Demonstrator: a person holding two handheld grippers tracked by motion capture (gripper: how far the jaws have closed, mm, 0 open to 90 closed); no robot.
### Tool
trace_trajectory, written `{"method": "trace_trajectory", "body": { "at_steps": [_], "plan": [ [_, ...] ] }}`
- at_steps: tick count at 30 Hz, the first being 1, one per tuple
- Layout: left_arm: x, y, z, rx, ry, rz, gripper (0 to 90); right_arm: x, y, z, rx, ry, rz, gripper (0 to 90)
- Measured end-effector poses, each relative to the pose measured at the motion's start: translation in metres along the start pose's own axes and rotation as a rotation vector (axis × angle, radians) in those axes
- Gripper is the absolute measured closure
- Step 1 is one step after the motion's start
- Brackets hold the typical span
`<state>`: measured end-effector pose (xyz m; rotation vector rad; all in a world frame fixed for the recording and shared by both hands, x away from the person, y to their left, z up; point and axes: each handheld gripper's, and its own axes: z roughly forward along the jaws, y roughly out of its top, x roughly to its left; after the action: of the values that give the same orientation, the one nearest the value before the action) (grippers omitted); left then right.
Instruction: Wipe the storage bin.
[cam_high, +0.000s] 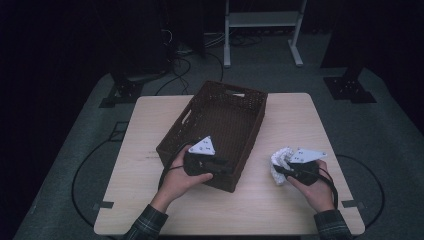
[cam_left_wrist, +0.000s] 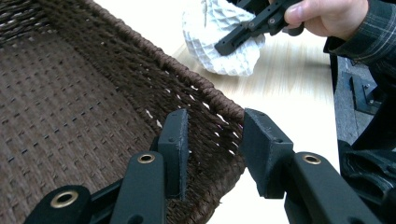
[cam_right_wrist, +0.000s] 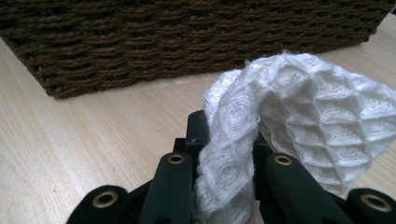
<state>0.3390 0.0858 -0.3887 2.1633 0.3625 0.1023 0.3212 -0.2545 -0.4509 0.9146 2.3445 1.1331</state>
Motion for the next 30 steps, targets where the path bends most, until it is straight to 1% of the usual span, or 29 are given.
{"method": "trace_trajectory", "body": {
  "at_steps": [5,12,14,15,16,18,22,25,30],
  "plan": [
    [0.004,-0.003,-0.008,-0.007,-0.004,-0.006,56.7,-0.001,-0.001,-0.001,-0.001,-0.002,0.004,77.7],
    [0.009,-0.008,-0.02,0.014,-0.003,0.003,51.8,-0.001,-0.001,-0.001,-0.001,-0.003,0.003,77.7],
    [0.009,-0.01,-0.024,0.014,0.0,0.002,50.2,-0.001,-0.001,0.0,-0.001,-0.002,0.003,77.7],
    [0.01,-0.011,-0.027,0.003,0.0,0.0,49.1,-0.001,-0.001,0.0,-0.001,-0.002,0.003,77.8],
    [0.011,-0.012,-0.033,-0.007,0.007,0.001,48.9,-0.001,-0.001,0.0,-0.001,-0.002,0.003,77.8],
    [0.014,-0.013,-0.04,-0.008,0.021,0.001,47.9,-0.001,-0.001,0.0,0.0,-0.002,0.002,77.8],
    [0.024,-0.022,-0.064,-0.015,0.07,-0.022,46.9,-0.001,-0.001,0.001,0.001,-0.001,0.003,77.8],
    [0.032,-0.031,-0.079,-0.024,0.101,-0.047,46.0,-0.001,-0.001,0.001,0.002,0.001,0.003,77.8],
    [0.045,-0.044,-0.093,-0.014,0.133,-0.073,44.2,-0.001,-0.001,0.001,0.003,0.001,0.005,77.7]
  ]
}}
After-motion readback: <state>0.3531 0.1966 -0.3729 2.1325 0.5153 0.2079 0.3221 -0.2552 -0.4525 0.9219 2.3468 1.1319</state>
